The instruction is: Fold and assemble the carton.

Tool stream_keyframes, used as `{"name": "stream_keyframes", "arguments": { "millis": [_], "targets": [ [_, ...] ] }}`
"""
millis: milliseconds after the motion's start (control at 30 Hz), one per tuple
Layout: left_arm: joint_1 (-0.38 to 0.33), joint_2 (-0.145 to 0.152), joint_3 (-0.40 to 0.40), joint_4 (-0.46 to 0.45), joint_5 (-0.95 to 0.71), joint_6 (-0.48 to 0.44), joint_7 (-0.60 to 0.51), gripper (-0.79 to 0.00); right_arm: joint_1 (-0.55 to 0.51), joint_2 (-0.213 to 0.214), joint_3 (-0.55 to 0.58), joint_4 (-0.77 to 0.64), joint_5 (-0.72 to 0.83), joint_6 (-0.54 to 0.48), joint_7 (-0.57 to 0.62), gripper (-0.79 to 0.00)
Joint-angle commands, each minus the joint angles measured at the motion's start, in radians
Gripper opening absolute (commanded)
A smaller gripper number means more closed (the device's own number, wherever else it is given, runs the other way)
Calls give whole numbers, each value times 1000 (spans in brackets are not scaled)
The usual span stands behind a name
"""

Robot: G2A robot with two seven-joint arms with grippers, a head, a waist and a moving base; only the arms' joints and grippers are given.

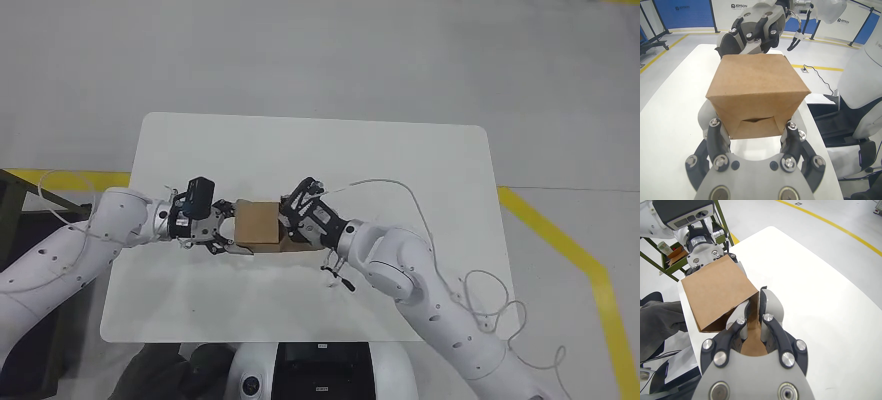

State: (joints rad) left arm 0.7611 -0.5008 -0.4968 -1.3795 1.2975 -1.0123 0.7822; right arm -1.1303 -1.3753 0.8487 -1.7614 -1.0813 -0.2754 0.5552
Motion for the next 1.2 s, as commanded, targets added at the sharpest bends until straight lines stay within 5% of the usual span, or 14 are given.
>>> {"name": "stream_keyframes", "arguments": {
  "millis": [0, 500, 900, 967, 1033, 1100, 1167],
  "targets": [
    [-5, 0, 6, 4, -5, 0, 6, -323, -2, -1, 5, 0, 11, 6, -17, 0],
    [-22, 1, 42, 29, -83, 0, 26, -403, -58, 12, 122, -8, 206, -47, -124, 0],
    [-39, 10, 63, 43, -91, 0, 26, -409, -85, 49, 195, -60, 432, -337, 75, 0],
    [-43, 12, 68, 40, -80, 0, 26, -406, -90, 54, 203, -71, 424, -338, 98, -114],
    [-46, 14, 72, 36, -74, 0, 26, -400, -91, 57, 206, -74, 417, -332, 105, -132],
    [-48, 17, 76, 32, -75, 0, 26, -397, -90, 59, 202, -67, 437, -325, 106, -422],
    [-51, 19, 78, 30, -78, 0, 26, -400, -88, 57, 185, -45, 527, -334, 104, -471]
  ]
}}
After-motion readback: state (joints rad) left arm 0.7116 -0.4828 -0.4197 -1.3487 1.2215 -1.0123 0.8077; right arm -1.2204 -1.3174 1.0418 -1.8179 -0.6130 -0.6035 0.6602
